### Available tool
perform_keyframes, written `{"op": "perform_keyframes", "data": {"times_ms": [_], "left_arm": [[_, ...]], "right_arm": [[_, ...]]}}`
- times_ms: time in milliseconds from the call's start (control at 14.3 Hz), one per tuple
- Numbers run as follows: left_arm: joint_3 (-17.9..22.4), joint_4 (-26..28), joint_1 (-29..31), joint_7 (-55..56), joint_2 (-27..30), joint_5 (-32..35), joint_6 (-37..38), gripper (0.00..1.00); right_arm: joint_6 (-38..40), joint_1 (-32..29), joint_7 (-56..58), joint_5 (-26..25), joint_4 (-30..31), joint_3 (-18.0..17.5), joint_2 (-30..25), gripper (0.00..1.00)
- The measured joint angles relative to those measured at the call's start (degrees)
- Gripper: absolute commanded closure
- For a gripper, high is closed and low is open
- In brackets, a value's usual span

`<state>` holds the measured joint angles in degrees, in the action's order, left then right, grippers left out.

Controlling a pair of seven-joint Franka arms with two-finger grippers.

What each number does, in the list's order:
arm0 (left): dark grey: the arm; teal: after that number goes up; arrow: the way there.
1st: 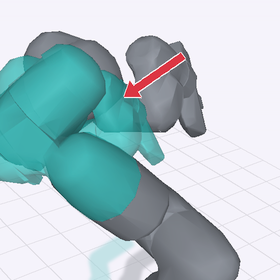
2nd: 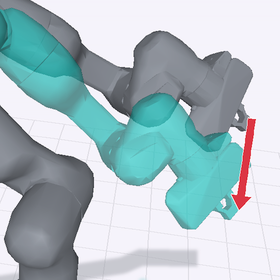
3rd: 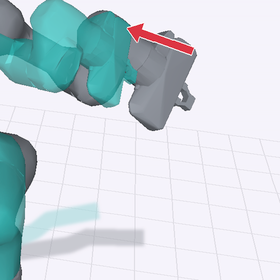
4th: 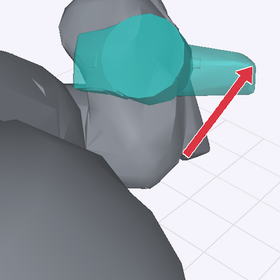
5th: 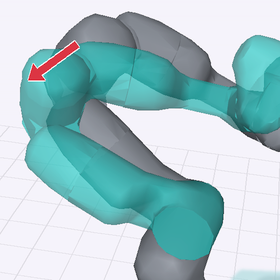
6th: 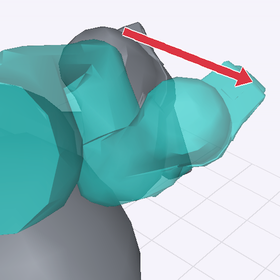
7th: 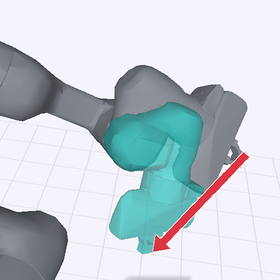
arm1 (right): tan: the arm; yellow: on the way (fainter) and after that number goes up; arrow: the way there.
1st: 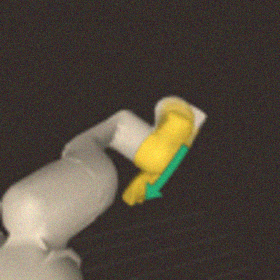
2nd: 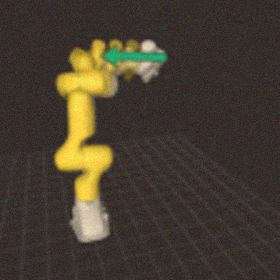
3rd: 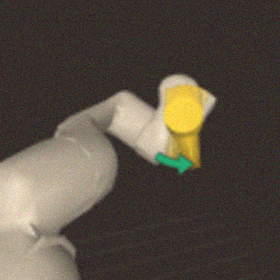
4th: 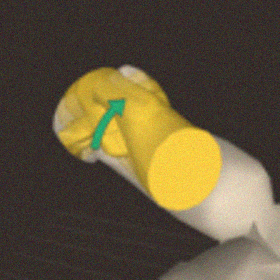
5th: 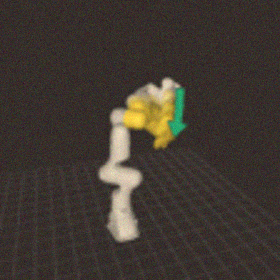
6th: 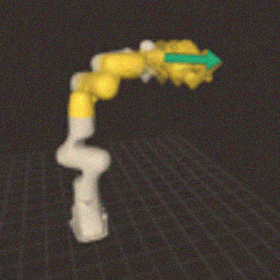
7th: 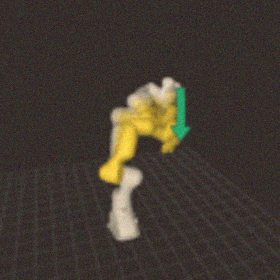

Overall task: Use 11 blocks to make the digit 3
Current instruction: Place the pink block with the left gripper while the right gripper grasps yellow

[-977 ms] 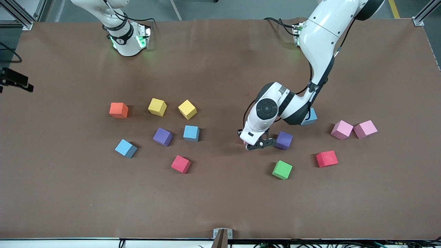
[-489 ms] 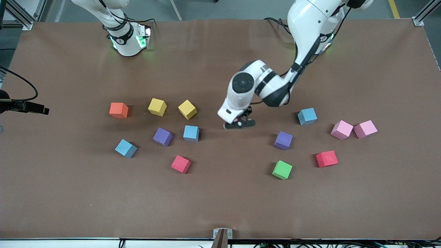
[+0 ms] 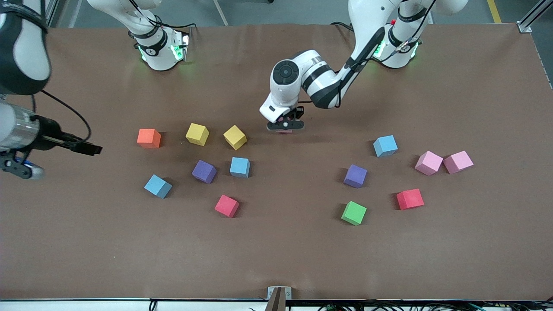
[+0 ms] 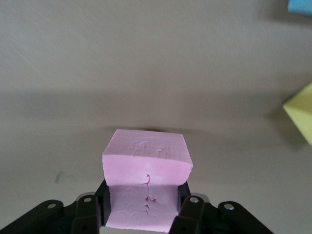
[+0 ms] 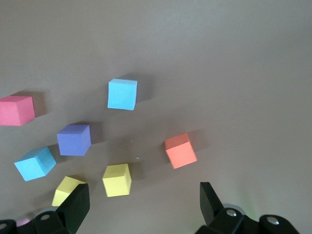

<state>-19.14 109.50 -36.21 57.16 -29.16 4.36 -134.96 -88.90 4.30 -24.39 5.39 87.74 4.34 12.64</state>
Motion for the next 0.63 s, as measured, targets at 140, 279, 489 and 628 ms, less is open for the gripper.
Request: {"op": "perform_keyframes", "data": {"times_ms": [140,279,489,628], "left_arm": [[0.00,1.91,-1.00,0.60,0.00,0.55,-2.47,0.70],[0.07,2.68,-1.02,2.11,0.01,0.72,-2.95,0.70],[0.27,2.84,-0.96,2.66,0.01,1.50,-3.01,0.70],[0.27,2.90,-0.97,2.83,0.01,2.20,-3.01,0.70]], "right_arm": [[-1.30,1.93,-3.65,0.00,2.14,-0.02,0.04,0.00],[-3.32,3.52,-7.20,0.01,4.46,-0.02,0.03,0.00],[-7.46,6.08,-12.23,0.09,8.87,-0.01,-0.20,0.00],[-12.20,9.09,-17.47,0.15,13.42,-0.08,-1.13,0.00]]}}
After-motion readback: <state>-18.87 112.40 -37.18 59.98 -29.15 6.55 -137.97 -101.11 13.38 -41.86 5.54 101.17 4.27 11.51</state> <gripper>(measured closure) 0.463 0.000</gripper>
